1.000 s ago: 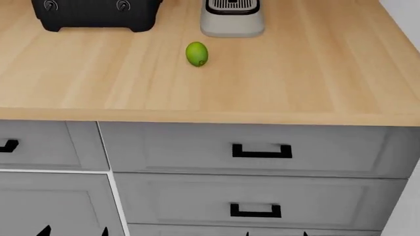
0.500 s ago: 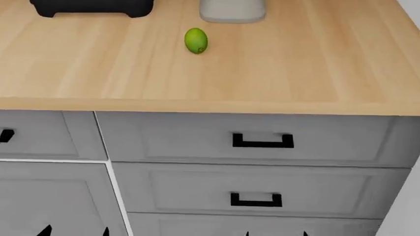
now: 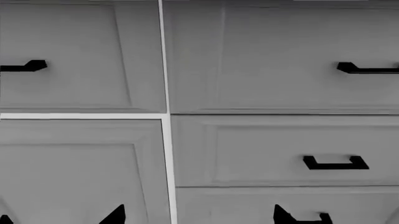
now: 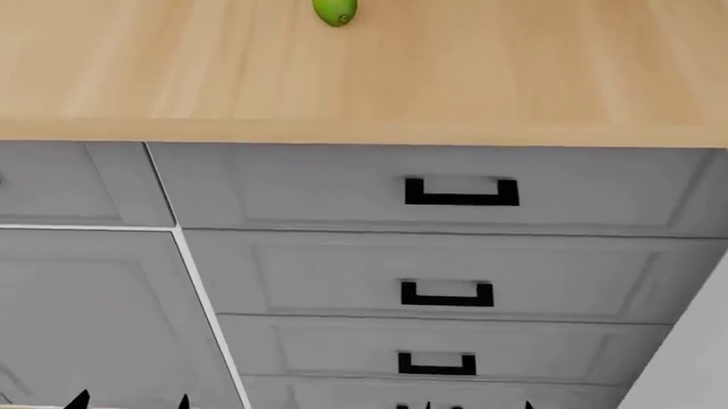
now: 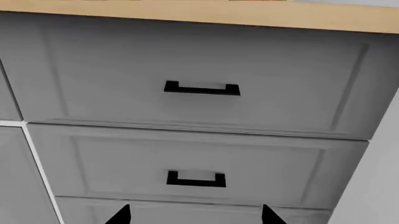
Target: Open the right drawer.
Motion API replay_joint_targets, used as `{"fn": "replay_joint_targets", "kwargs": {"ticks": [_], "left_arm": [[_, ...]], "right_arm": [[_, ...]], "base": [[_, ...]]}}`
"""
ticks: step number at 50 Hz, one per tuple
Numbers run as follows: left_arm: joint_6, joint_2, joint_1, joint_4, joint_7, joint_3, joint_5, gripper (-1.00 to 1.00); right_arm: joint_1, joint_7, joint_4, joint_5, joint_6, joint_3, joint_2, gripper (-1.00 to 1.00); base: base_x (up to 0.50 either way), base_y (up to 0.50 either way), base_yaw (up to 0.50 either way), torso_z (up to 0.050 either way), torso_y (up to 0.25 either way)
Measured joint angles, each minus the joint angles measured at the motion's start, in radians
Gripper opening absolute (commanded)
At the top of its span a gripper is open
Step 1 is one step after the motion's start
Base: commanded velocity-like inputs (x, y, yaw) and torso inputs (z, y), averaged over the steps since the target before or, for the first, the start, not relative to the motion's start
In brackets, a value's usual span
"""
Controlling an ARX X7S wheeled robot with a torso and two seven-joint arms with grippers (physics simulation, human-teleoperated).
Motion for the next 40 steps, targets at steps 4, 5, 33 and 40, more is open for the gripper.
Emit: {"fn": "replay_joint_targets", "kwargs": {"ticks": [4,5,33,40], "left_arm": [[0.002,-0.002,0.0,-0.001,-0.002,0.002,-0.001,1.0],[0.002,-0.002,0.0,-0.001,-0.002,0.003,-0.002,1.0],[0.008,-0.013,-0.003,-0.001,-0.013,0.019,-0.015,1.0],[0.001,-0.014,-0.005,0.0,-0.025,0.021,-0.012,1.0]], "right_arm": [[0.0,0.001,0.0,0.002,-0.001,-0.002,0.002,1.0],[0.001,0.002,0.0,0.002,-0.001,-0.003,0.002,1.0],[0.004,0.014,0.003,0.013,-0.003,-0.019,0.014,1.0],[0.004,0.018,0.001,0.016,-0.002,-0.022,0.017,1.0]], "base": [[0.0,0.0,0.0,0.0,-0.188],[0.0,0.0,0.0,0.0,-0.188],[0.0,0.0,0.0,0.0,-0.133],[0.0,0.0,0.0,0.0,0.0]]}}
